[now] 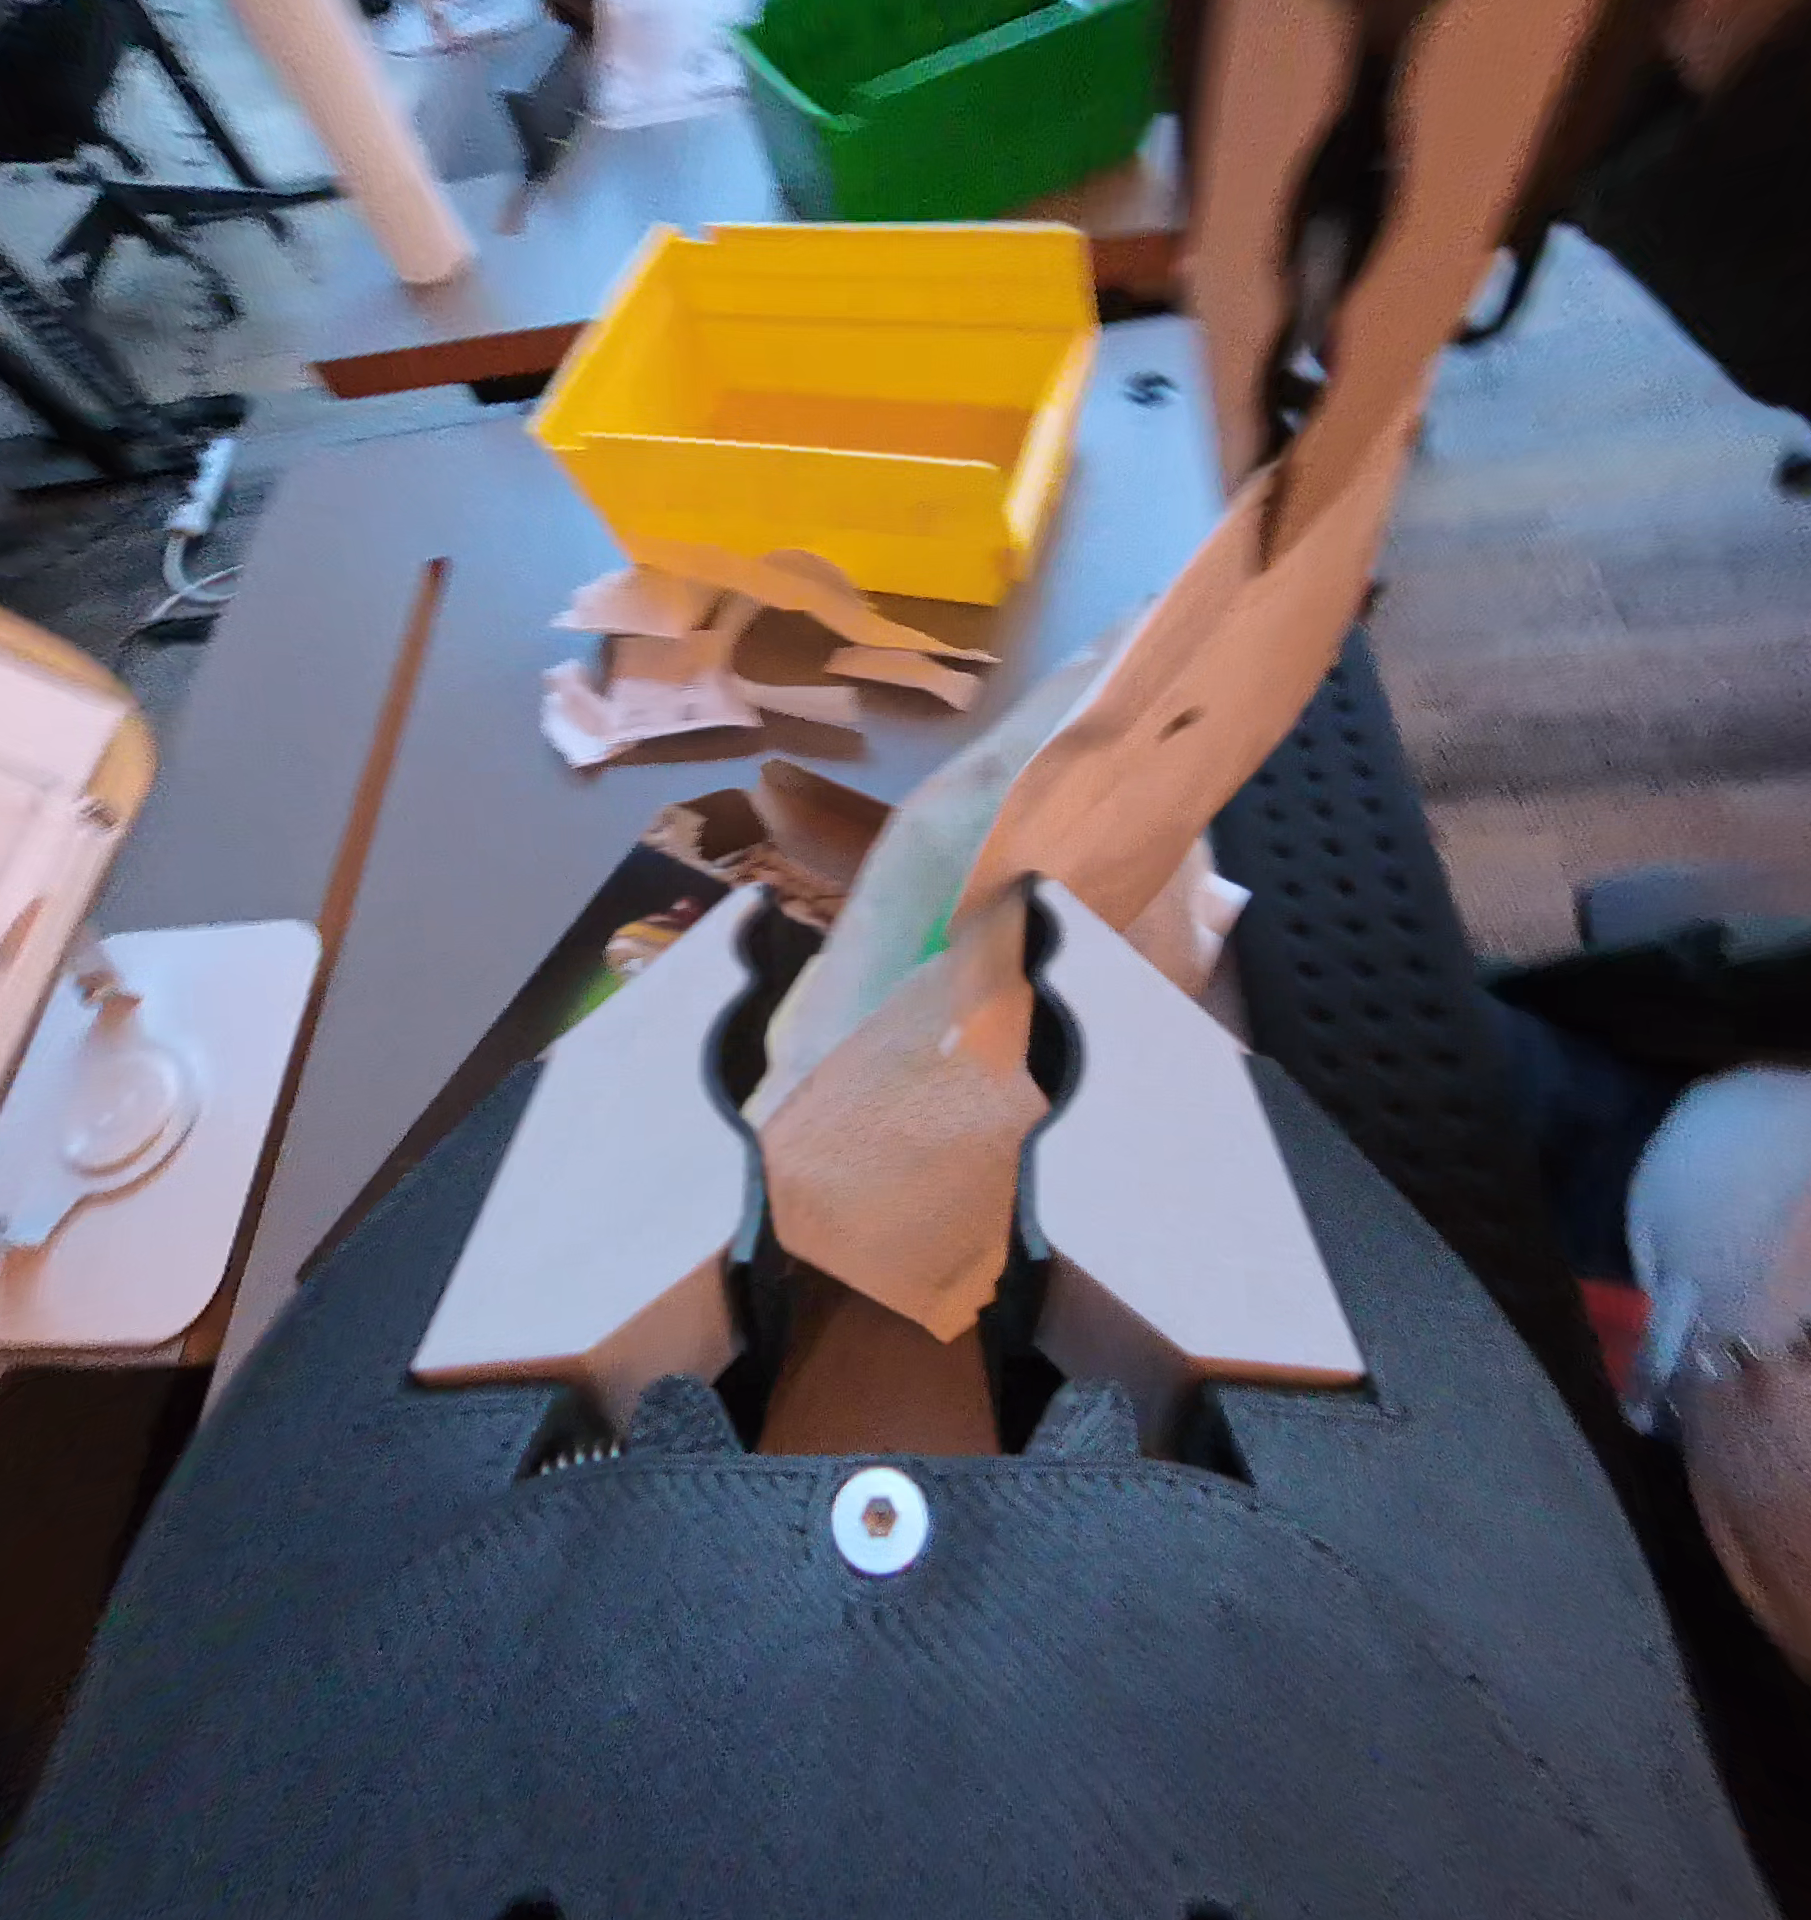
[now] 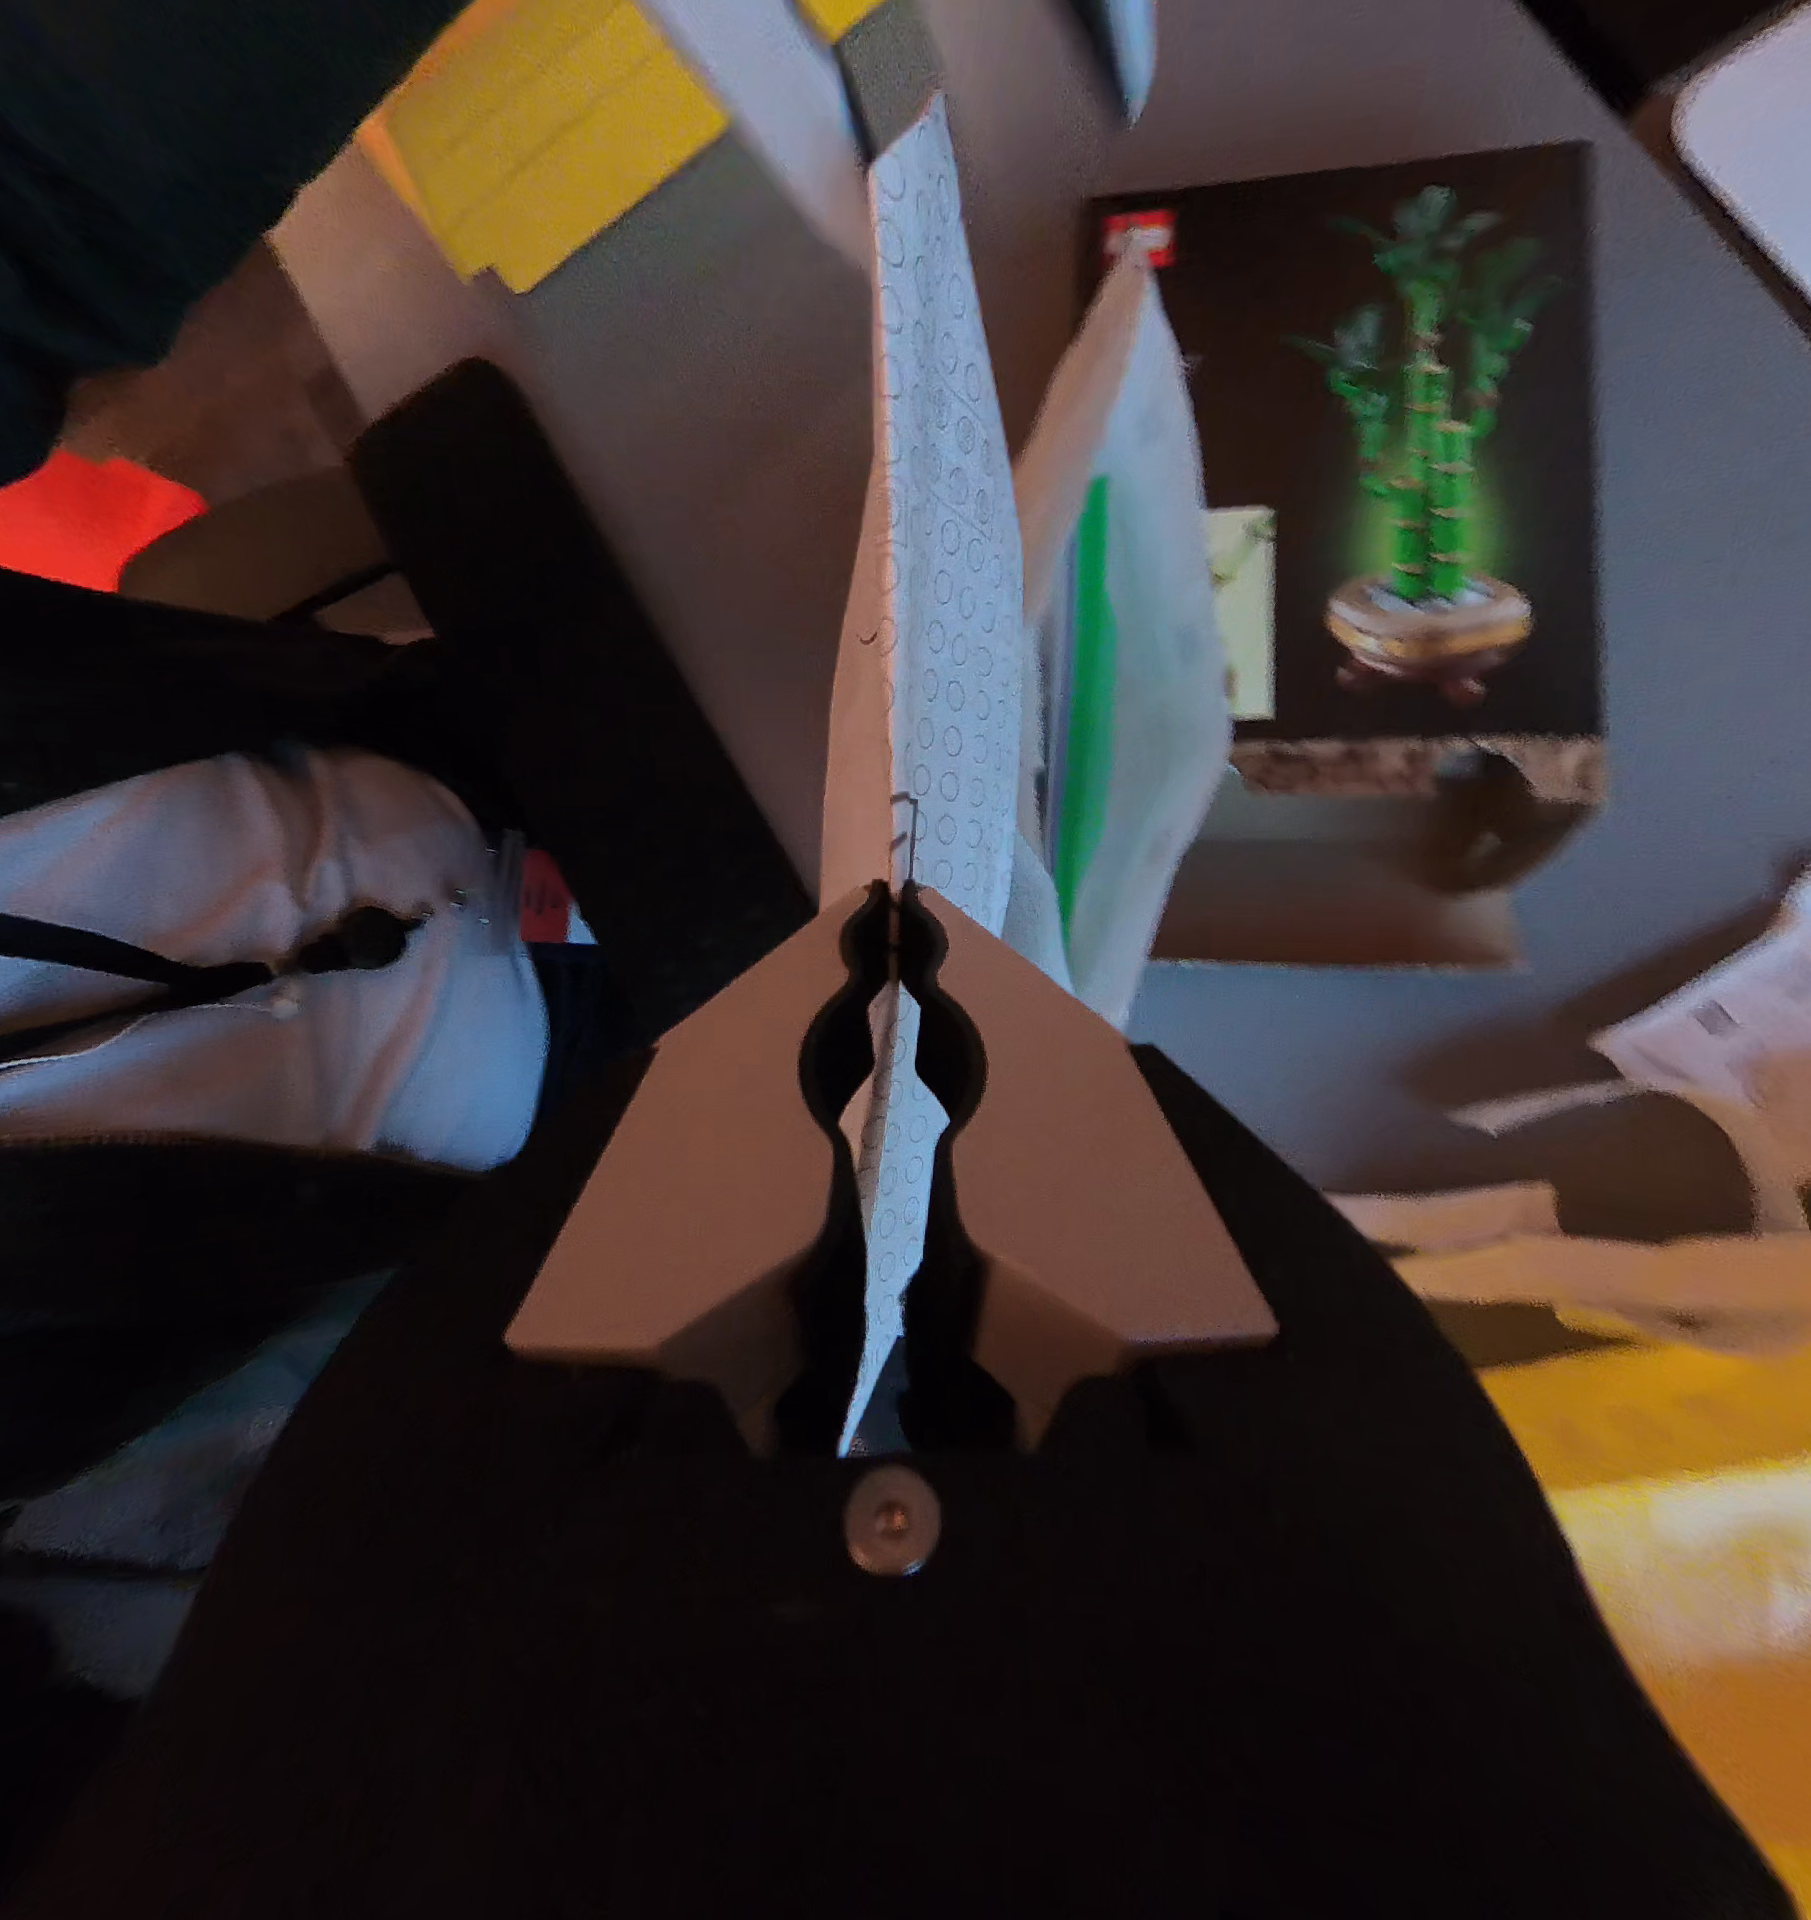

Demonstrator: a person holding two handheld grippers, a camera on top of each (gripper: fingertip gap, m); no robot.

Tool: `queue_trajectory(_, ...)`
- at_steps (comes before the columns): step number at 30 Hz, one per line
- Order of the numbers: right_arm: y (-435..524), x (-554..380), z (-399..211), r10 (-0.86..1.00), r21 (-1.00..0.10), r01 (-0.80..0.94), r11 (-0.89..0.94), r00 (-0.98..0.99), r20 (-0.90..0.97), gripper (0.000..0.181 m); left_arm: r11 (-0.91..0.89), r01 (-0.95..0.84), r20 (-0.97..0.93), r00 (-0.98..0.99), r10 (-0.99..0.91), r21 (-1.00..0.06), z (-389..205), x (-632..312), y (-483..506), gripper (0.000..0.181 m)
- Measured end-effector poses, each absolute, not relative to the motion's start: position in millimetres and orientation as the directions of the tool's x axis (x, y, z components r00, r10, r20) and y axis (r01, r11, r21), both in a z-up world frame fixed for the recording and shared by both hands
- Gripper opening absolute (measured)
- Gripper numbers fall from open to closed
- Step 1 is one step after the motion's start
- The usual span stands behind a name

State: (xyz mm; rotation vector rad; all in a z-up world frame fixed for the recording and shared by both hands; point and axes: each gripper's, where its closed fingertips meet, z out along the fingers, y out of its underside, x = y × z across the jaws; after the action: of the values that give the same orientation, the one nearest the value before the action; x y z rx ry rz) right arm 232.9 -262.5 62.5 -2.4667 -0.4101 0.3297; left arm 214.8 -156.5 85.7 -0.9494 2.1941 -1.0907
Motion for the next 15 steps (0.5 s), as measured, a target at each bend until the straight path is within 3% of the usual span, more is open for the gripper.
queue_trajectory(6,-308.0,308.8,86.2,0.176,-0.666,0.084,-0.741,0.982,-0.072,0.0,0.141,-0.527,0.13,-0.444,-0.886,-0.838,40.9,279.0,-89.0,0.029)
queue_trajectory(10,-331.3,345.8,97.8,0.075,-0.7,0.026,-0.714,0.996,-0.039,0.0,0.257,-0.638,0.043,-0.415,-0.909,-0.726,-12.8,326.3,-59.5,0.004)
queue_trajectory(15,-342.7,378.9,73.5,-0.005,-0.676,-0.047,-0.736,0.998,-0.063,0.0,0.307,-0.747,0.111,-0.451,-0.885,-0.589,-61.0,369.4,-67.4,0.003)
